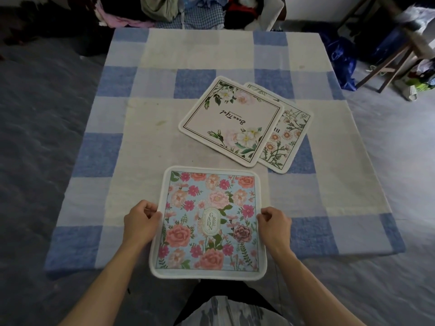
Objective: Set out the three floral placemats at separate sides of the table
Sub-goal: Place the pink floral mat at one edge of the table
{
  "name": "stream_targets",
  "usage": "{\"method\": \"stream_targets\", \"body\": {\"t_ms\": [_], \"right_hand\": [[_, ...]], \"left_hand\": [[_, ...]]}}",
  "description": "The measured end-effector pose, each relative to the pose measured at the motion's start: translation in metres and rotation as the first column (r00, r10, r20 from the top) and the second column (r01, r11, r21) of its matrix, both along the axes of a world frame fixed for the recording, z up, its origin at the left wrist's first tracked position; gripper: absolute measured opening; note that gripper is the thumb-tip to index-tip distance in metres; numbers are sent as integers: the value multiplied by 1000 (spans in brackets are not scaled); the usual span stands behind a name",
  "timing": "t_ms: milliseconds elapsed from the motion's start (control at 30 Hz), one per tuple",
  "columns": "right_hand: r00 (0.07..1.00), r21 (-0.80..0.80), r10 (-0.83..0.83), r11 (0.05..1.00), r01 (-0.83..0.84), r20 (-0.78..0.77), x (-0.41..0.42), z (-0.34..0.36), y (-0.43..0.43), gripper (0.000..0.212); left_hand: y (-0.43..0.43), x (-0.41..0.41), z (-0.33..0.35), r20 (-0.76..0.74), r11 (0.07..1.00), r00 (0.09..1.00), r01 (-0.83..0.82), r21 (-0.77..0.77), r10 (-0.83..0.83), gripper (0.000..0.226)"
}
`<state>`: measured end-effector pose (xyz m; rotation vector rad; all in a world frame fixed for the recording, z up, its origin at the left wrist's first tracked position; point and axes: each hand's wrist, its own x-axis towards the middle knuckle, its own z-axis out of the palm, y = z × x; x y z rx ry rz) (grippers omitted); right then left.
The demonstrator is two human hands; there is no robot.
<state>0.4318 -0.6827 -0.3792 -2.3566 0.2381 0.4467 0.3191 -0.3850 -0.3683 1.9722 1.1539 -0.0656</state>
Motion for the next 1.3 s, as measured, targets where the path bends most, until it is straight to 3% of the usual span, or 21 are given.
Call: {"method": "stream_targets", "body": {"t_ms": [200,433,767,1000,1300], "right_hand": [[991,66,-137,988,137,2,12,-2,-3,7],[985,83,-174,982,171,24,45,-2,-6,6],[989,47,-138,990,136,58,59,-4,-8,6],[998,-25,-61,998,61,10,50,-5,-22,7],[998,-48,-57,997,56,-24,47,-1,-21,5]], "left_hand": [[-2,13,-2,22,1000,1000,4,-1,-4,14],[-10,38,-7,45,1000,999,1,-6,0,11],[-14,38,-14,-7,997,998,70,31,-70,10],[-16,38,-14,19,983,995,95,157,-99,9],[-19,36,-15,33,990,998,42,132,-47,12]]}}
